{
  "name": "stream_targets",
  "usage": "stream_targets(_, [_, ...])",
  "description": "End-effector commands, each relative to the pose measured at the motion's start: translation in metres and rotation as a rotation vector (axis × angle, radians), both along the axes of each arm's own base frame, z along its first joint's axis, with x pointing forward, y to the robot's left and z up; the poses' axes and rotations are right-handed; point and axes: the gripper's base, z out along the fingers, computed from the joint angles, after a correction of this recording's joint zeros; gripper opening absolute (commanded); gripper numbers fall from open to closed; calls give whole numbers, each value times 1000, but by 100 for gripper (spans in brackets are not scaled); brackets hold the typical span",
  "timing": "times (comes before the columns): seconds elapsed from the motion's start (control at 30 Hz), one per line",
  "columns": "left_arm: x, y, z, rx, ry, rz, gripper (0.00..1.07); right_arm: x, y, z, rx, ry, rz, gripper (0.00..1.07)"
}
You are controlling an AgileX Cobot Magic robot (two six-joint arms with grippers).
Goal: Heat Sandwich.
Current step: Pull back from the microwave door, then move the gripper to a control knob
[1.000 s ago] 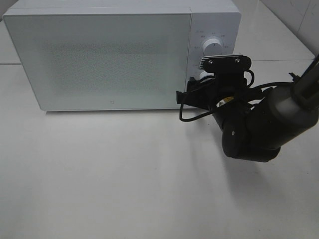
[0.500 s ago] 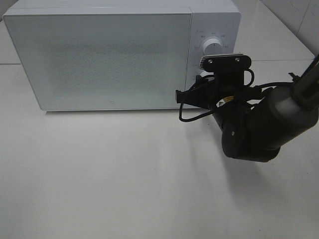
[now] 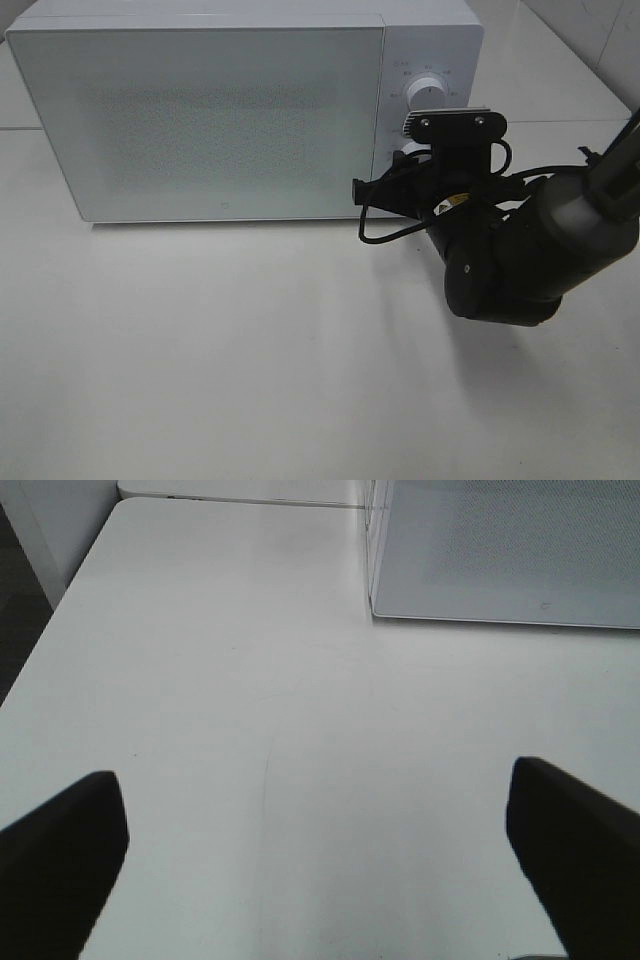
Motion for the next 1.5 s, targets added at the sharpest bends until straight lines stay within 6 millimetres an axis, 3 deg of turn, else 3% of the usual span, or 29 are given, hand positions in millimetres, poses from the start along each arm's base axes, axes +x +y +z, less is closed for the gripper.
stream_targets(0.03, [-4, -1, -1, -4, -21, -5, 98, 4, -2, 9, 90, -78, -30, 15])
stream_targets(0.3, [-4, -1, -1, -4, -21, -5, 98, 4, -2, 9, 267, -69, -59, 15])
stream_targets(1.0, [-4, -1, -1, -4, -21, -5, 98, 4, -3, 10, 1048, -48, -191, 15])
stream_targets(1.13, [-4, -1, -1, -4, -21, -5, 98, 4, -5, 12, 1271, -59, -228, 16])
stream_targets(1.5, [-4, -1, -1, -4, -21, -5, 98, 4, -9, 12, 1618, -76, -316, 16])
